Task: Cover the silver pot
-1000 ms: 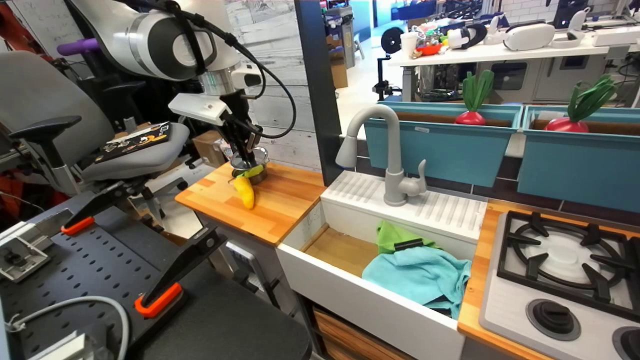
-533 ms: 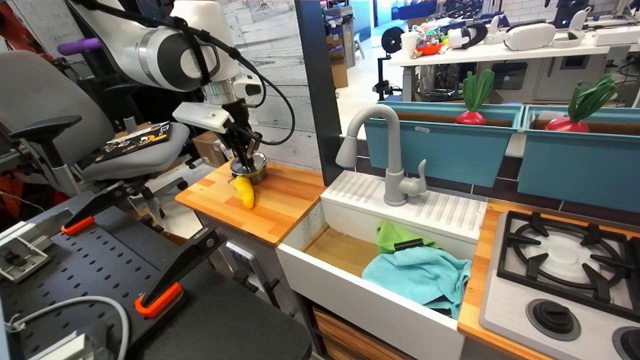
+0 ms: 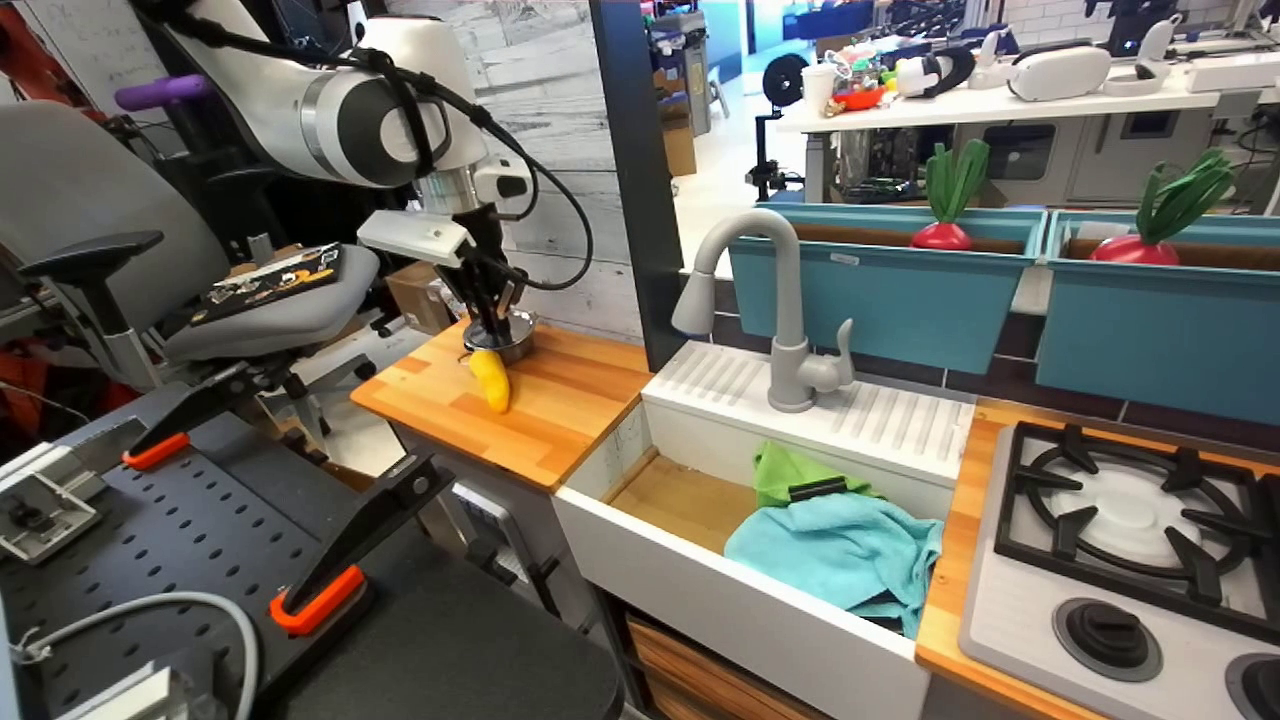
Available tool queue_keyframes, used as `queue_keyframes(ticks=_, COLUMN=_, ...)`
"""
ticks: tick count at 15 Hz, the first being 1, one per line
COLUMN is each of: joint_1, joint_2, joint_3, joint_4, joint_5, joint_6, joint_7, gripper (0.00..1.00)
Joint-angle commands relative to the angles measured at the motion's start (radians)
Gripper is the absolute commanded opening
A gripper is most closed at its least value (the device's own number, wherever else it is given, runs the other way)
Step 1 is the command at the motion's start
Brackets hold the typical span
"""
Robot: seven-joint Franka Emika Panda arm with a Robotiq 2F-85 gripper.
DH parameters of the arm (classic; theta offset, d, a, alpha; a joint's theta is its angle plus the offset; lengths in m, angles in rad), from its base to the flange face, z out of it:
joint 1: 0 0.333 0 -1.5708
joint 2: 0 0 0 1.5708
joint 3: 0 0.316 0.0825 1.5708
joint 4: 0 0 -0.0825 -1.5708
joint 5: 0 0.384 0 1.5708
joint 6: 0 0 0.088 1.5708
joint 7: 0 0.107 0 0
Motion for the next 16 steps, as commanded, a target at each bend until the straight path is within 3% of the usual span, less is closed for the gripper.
queue_keyframes(ticks=1, joint_1=0.029, joint_2=0.041, joint_3=-0.019, joint_4=0.069, joint_5=-0.02, joint_6=-0.043, joint_7=0.028, gripper=0.05)
queue_keyframes(ticks=12, joint_1=0.054, joint_2=0.025, joint_3=-0.034, joint_4=0.047, joint_5=-0.034, joint_6=-0.017, joint_7=0.04, gripper=0.05)
queue_keyframes(ticks=13, joint_1=0.053, joint_2=0.027, joint_3=-0.035, joint_4=0.052, joint_5=-0.034, joint_6=-0.021, joint_7=0.048, gripper=0.45)
queue_keyframes(ticks=14, joint_1=0.054, joint_2=0.029, joint_3=-0.037, joint_4=0.055, joint_5=-0.035, joint_6=-0.024, joint_7=0.055, gripper=0.46)
queue_keyframes(ticks=16, joint_1=0.056, joint_2=0.03, joint_3=-0.043, joint_4=0.056, joint_5=-0.037, joint_6=-0.024, joint_7=0.064, gripper=0.59)
